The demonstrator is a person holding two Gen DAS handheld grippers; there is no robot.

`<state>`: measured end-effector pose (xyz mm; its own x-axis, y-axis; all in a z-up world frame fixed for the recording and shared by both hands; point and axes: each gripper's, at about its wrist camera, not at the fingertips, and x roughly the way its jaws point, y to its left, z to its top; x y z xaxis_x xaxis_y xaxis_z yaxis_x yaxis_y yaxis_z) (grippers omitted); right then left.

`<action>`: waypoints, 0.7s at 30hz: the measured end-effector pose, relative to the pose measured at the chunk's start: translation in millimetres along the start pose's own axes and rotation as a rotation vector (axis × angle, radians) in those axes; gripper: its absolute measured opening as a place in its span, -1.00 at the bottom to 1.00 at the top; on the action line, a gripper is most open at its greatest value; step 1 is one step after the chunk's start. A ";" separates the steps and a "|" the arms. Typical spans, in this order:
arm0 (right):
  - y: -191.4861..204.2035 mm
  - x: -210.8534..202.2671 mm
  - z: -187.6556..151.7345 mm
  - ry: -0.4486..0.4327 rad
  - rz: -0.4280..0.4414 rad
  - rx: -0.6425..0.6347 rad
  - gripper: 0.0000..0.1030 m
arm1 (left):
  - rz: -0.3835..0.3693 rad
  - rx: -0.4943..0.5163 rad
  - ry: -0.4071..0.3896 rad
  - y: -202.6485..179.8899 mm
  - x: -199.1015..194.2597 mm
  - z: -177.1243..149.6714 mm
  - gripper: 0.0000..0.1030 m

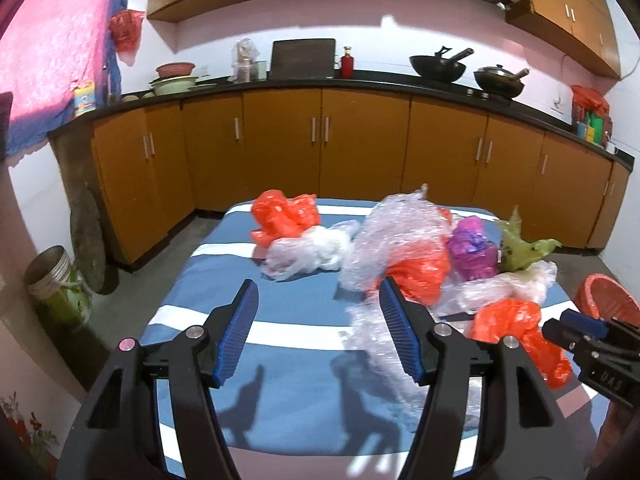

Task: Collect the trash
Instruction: 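Grasp the large red bag with the right tool and lift it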

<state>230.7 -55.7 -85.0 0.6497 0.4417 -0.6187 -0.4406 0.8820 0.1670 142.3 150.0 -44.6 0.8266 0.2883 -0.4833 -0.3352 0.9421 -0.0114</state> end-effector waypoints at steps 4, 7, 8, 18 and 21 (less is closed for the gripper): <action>4.4 9.4 -1.8 0.022 -0.019 -0.026 -0.14 | 0.017 -0.018 0.004 12.9 5.1 -0.7 0.23; 3.5 10.2 -4.5 0.029 -0.006 -0.030 -0.13 | 0.024 -0.021 0.011 17.0 7.9 -3.0 0.23; 4.4 11.3 -5.2 0.030 -0.010 -0.039 -0.12 | 0.023 -0.022 0.016 17.8 9.4 -4.0 0.23; -7.2 19.4 -17.9 0.052 -0.063 -0.053 -0.71 | -0.004 -0.003 0.019 10.4 13.9 -8.3 0.29; -5.4 8.4 -15.3 0.000 -0.061 -0.062 -0.73 | -0.016 -0.009 0.023 7.8 14.5 -8.1 0.31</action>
<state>229.0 -59.2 -102.9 0.6770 0.3871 -0.6259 -0.4374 0.8956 0.0808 148.0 160.1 -58.9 0.8214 0.2689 -0.5030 -0.3261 0.9450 -0.0274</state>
